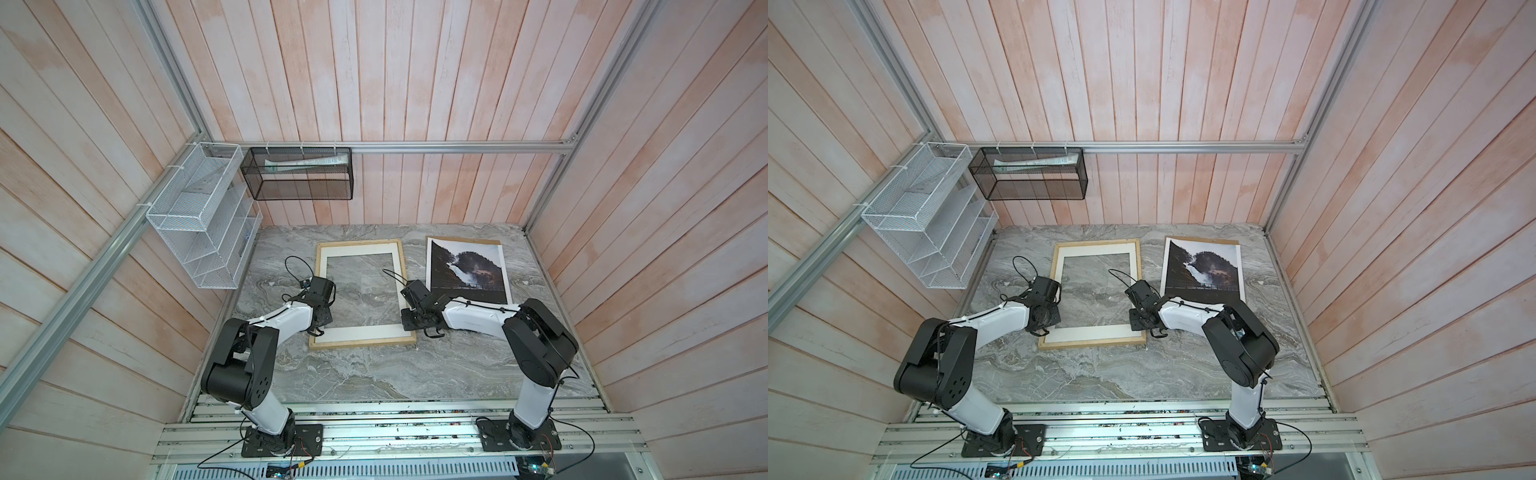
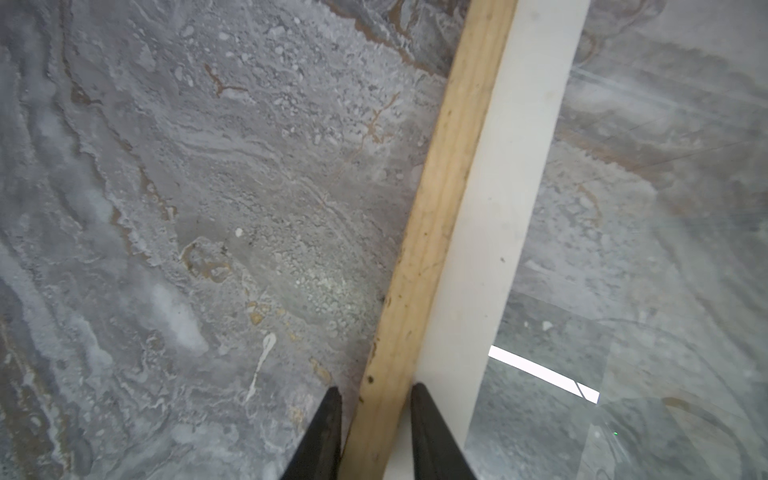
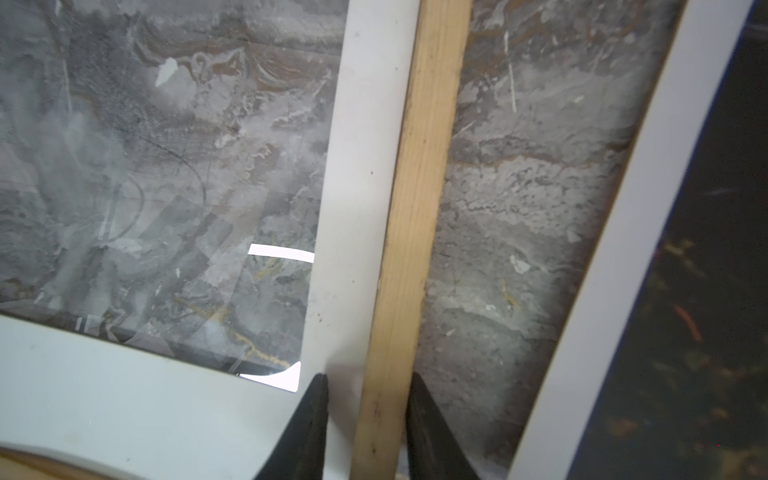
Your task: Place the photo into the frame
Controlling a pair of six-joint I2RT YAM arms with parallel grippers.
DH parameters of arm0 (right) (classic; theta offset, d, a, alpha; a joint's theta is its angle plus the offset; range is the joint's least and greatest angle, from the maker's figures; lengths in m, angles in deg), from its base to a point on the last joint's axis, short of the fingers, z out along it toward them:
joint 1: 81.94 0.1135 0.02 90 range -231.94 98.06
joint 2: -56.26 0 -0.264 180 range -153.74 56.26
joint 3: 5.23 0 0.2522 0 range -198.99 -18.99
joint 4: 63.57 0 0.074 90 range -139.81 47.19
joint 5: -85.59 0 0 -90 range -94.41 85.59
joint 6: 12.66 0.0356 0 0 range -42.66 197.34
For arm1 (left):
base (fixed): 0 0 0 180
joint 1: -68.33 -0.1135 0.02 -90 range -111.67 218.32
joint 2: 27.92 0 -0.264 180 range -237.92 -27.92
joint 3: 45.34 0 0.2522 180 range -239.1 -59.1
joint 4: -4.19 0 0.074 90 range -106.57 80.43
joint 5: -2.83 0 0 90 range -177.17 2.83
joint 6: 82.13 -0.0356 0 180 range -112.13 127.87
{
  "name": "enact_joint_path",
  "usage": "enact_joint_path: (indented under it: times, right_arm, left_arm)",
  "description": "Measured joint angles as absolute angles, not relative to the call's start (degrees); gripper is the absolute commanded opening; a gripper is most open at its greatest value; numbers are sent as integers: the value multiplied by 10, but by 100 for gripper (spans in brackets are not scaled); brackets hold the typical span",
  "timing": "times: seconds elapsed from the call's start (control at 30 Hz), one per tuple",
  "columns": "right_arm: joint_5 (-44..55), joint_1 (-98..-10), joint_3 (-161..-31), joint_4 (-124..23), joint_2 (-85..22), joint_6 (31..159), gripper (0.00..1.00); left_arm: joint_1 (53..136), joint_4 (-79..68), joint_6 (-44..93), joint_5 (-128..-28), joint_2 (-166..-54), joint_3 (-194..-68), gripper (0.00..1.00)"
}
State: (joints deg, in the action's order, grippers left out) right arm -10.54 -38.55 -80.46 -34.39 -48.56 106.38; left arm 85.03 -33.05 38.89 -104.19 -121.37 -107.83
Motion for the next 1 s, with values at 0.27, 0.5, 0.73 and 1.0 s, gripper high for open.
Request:
enact_joint_path:
  times: [0.27,0.5,0.73,1.0]
  right_arm:
    - [-136,-390,-758,-337,-445,1069,29]
    - [-123,-392,-743,-336,-429,1063,44]
    - [-93,-413,-732,-317,-380,1055,49]
    - [-82,-484,-715,-320,-281,1045,55]
  left_arm:
    - [898,-331,399,-1044,-1207,-1071,25]
    - [908,-337,414,-1034,-1196,-1064,35]
    - [921,-369,420,-1006,-1160,-1063,42]
    - [924,-383,420,-994,-1121,-1066,44]
